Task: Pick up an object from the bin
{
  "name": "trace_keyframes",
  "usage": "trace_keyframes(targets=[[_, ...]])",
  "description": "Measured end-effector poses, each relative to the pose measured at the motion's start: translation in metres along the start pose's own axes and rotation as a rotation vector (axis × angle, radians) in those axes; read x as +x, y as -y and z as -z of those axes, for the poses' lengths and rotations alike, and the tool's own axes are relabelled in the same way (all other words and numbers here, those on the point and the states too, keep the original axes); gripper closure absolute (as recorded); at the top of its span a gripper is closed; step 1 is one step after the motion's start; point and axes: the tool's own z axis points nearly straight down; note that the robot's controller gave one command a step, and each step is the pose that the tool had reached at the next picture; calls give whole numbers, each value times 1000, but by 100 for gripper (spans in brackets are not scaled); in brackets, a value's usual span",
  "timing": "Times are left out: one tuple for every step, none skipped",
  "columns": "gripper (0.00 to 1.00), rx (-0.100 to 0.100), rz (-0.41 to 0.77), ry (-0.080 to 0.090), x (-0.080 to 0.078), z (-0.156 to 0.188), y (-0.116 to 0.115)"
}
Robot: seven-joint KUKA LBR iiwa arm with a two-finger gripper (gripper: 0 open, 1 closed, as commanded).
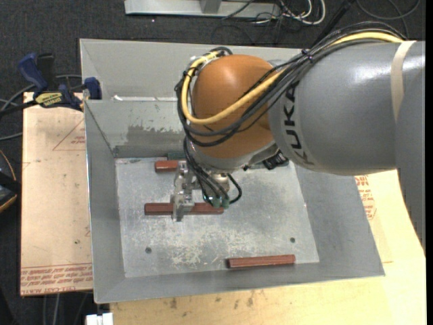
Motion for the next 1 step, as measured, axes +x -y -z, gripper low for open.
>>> trace_keyframes(targets=[[100,-1,-4,7,-2,4,1]])
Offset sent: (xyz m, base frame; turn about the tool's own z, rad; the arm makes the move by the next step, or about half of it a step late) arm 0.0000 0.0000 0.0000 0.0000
